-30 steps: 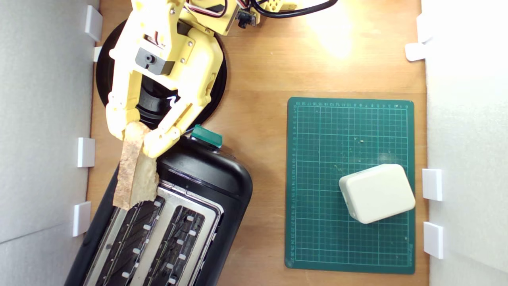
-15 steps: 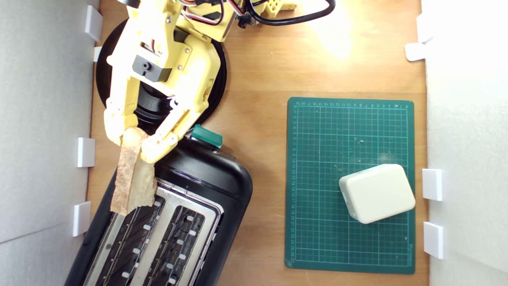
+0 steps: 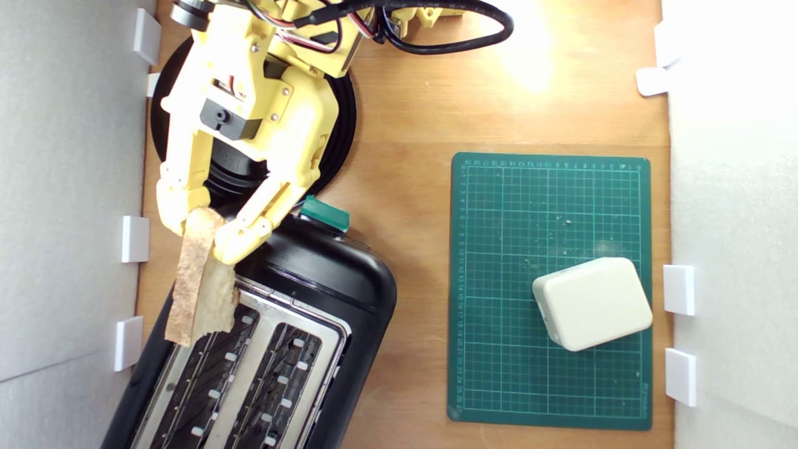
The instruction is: Pick bread and place in toaster
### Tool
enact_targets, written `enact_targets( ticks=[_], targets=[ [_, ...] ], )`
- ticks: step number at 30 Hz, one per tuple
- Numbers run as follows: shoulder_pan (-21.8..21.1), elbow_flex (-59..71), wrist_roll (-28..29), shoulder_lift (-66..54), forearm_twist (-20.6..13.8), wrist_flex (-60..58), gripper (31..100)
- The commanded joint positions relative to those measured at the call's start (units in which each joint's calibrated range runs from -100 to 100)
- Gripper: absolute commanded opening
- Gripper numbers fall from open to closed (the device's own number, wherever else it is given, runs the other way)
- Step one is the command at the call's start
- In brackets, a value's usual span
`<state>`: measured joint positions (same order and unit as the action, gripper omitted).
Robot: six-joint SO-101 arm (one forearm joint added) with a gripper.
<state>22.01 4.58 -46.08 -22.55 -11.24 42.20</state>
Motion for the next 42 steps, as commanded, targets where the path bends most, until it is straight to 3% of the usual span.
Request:
enact_targets(
  ticks=[1,9,13,16,42],
  targets=[
    [0.79,-1.35,0.17,1.26,-0.46,0.37,63.4],
    [0.15,-1.44,1.27,4.75,-0.64,0.37,63.4],
    [-1.55,-1.44,2.58,4.92,-4.35,0.37,63.4],
    [-1.63,-1.44,3.00,5.08,-5.26,0.29,63.4],
    [-1.63,-11.07,3.68,8.49,-2.36,0.46,63.7]
  ],
)
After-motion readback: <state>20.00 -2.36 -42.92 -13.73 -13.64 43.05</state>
